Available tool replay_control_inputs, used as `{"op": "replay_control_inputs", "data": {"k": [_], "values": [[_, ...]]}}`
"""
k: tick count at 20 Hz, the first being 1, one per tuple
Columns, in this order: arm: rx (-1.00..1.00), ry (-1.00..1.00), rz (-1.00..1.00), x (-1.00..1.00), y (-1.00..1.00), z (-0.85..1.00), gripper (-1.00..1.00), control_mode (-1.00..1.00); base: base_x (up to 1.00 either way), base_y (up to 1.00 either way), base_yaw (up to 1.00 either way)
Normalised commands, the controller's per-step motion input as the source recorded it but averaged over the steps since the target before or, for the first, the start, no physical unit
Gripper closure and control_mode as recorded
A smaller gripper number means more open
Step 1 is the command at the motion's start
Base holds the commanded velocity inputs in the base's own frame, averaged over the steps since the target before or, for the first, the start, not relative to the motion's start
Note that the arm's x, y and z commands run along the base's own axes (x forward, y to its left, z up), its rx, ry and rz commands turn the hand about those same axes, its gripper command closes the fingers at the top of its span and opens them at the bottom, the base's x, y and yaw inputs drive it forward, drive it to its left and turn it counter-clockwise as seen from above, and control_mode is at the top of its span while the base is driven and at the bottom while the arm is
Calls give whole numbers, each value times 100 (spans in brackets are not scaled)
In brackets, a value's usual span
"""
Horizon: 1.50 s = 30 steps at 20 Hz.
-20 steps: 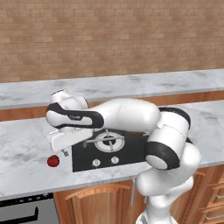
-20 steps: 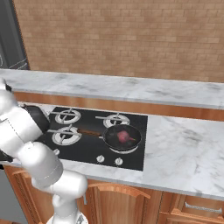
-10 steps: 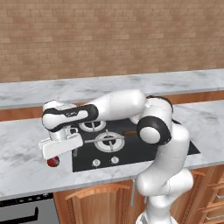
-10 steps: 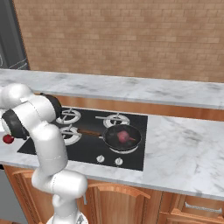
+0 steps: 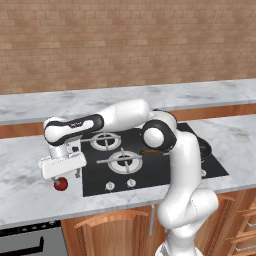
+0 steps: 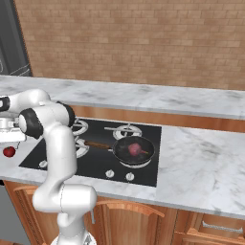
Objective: Place the pan on the front right burner on the stove. Then place the tomato and the onion in the pan and turn on the front right burner.
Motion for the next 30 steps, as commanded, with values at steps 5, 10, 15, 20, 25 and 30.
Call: {"op": "replay_control_inputs", "data": {"k": [5,10,15,20,25,30], "values": [[-4,1,0,16,21,-12,-100,-100,0,0,0],[-7,0,0,3,6,-16,-100,-100,0,0,0],[-7,0,0,1,0,-17,-100,-100,0,0,0],[-2,0,0,11,1,-17,-100,-100,0,0,0],[0,0,0,15,3,-18,-100,-100,0,0,0],[0,0,0,4,7,-18,-100,-100,0,0,0]]}}
